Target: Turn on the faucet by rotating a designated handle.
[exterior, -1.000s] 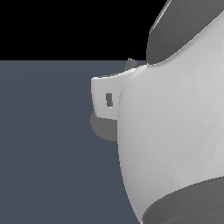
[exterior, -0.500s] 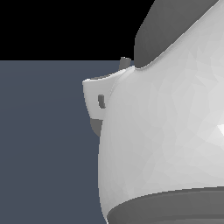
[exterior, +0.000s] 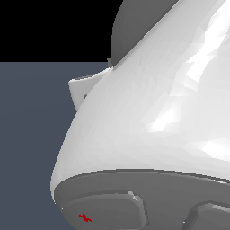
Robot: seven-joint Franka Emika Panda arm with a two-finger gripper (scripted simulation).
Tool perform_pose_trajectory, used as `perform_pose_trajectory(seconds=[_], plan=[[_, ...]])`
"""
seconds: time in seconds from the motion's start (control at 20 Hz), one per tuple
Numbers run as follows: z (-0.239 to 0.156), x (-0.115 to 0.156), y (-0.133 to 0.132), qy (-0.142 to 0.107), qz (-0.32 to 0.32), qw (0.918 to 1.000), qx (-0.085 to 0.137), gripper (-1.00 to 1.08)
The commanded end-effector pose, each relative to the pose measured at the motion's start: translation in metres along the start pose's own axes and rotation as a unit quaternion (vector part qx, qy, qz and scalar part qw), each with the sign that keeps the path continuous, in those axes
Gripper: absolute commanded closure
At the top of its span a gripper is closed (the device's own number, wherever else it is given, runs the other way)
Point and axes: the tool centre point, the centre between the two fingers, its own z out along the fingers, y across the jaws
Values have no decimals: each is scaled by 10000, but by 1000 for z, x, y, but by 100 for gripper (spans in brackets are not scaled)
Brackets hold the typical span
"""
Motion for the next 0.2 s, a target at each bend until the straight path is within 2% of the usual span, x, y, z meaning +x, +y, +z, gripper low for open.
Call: perform_pose_trajectory(seconds=[0.0,0.15], plan=[[14,-37,33,80,643,9977,179,108],[15,-42,38,49,659,9977,180,108]])
